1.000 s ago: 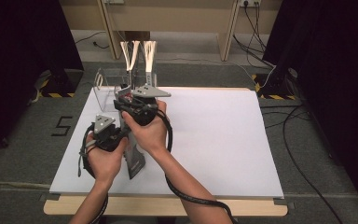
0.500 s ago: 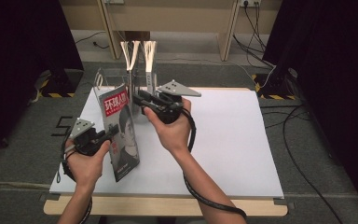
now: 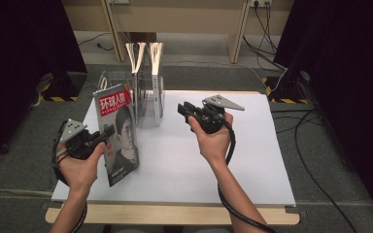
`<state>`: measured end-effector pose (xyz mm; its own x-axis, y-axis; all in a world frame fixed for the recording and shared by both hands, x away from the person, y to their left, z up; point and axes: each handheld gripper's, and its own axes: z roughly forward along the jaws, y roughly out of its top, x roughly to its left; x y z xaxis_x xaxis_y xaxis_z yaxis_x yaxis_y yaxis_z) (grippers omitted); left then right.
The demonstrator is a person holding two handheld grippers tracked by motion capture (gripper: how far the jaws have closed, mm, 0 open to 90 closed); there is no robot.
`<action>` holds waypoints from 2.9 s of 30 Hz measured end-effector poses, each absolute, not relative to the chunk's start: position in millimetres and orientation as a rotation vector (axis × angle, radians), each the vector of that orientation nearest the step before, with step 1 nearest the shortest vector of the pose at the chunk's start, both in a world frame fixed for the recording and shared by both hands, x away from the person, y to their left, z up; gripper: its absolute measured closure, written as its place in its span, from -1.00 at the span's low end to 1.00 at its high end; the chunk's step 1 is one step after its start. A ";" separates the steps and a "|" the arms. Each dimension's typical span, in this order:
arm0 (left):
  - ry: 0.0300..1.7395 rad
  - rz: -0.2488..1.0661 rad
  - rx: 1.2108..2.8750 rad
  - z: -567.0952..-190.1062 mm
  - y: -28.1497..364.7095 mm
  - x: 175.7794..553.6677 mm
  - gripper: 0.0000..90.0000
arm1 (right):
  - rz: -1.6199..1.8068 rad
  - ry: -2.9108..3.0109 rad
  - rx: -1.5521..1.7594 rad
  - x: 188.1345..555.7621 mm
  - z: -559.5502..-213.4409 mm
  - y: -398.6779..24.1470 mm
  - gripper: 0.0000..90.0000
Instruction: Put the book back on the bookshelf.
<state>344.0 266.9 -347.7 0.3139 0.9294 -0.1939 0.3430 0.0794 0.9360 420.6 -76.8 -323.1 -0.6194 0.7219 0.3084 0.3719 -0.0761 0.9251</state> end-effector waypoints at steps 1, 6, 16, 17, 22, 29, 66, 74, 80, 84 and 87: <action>1.227 0.675 1.484 -346.7 268.0 344.2 0.92 | 1.741 1.915 1.201 420.3 -325.8 -81.1 0.56; 1.219 0.699 1.479 -341.3 274.4 346.1 0.92 | 1.687 1.914 1.264 420.2 -341.7 -100.6 0.55; 1.226 0.739 1.449 -333.4 289.6 351.7 0.92 | 1.579 1.928 1.370 418.9 -378.1 -128.5 0.52; 1.228 0.741 1.445 -333.4 290.5 352.1 0.92 | 1.573 1.928 1.376 418.7 -381.4 -131.6 0.52; 1.233 0.760 1.434 -331.7 294.9 353.7 0.92 | 1.532 1.932 1.415 415.9 -392.7 -141.8 0.52; 1.259 0.773 1.407 -328.6 300.2 359.0 0.92 | 1.461 1.912 1.433 409.4 -409.3 -157.9 0.52; 1.270 0.843 1.363 -333.2 328.4 403.9 0.92 | 1.330 1.880 1.534 398.7 -468.5 -186.7 0.51; 1.271 0.826 1.366 -331.5 331.0 417.5 0.92 | 1.326 1.882 1.532 399.4 -470.1 -187.4 0.51; 1.280 0.834 1.359 -331.2 335.0 430.5 0.92 | 1.321 1.879 1.539 399.5 -471.0 -189.4 0.51; 1.277 0.843 1.352 -329.7 338.4 441.2 0.92 | 1.327 1.876 1.545 400.1 -471.8 -189.3 0.52; 1.270 0.852 1.341 -328.9 340.6 447.5 0.92 | 1.323 1.882 1.540 400.1 -472.0 -188.8 0.52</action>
<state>447.5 340.6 -328.9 0.1823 0.9703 -0.1589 0.2206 0.1171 0.9683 400.1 -188.8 -472.0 -0.3338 0.9045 0.2656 0.5560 -0.0386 0.8303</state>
